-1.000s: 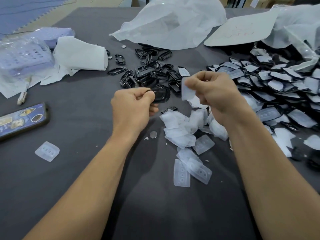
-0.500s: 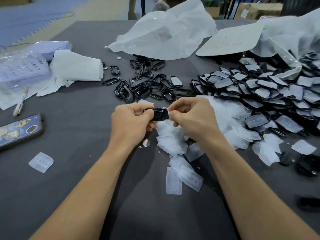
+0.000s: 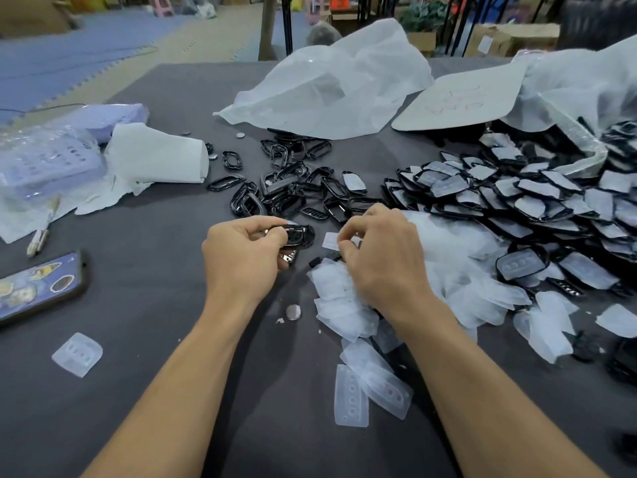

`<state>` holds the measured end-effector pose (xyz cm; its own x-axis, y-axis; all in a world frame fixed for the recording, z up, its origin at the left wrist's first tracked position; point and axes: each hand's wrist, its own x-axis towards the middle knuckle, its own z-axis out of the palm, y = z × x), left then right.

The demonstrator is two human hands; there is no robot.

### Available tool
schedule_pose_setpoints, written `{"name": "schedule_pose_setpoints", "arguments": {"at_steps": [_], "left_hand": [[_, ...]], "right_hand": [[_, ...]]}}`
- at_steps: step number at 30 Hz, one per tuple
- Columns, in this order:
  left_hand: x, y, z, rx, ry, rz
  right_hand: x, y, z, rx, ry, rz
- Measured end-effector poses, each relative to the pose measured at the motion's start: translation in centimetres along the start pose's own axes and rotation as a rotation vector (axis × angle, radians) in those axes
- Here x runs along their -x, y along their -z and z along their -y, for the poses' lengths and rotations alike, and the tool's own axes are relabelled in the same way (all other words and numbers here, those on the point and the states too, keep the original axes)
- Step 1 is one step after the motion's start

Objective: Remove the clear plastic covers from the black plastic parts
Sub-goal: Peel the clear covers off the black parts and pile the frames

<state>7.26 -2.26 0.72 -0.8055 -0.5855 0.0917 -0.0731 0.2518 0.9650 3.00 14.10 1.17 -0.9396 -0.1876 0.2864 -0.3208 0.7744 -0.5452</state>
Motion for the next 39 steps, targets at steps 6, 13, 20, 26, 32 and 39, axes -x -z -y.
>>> {"name": "schedule_pose_setpoints", "arguments": {"at_steps": [6, 13, 20, 26, 32, 39], "left_hand": [[0.3, -0.5, -0.1, -0.045, -0.019, 0.043], [0.1, -1.2, -0.1, -0.06, -0.018, 0.063], [0.2, -1.6, 0.1, -0.048, -0.038, 0.119], [-0.1, -1.6, 0.3, 0.02, 0.007, 0.189], [-0.1, -1.7, 0.2, 0.13, 0.036, 0.264], [0.0, -1.8, -0.2, 0.24, 0.105, 0.296]], "right_hand": [[-0.2, 0.1, -0.6, 0.103, 0.003, 0.05], [-0.3, 0.6, -0.8, -0.542, -0.23, -0.081], [-0.7, 0.8, -0.4, -0.925, -0.297, 0.006], [-0.5, 1.1, 0.0, -1.073, -0.333, 0.131], [-0.5, 1.3, 0.0, -1.089, -0.295, 0.168], [-0.5, 1.2, 0.0, -1.042, -0.287, 0.18]]}}
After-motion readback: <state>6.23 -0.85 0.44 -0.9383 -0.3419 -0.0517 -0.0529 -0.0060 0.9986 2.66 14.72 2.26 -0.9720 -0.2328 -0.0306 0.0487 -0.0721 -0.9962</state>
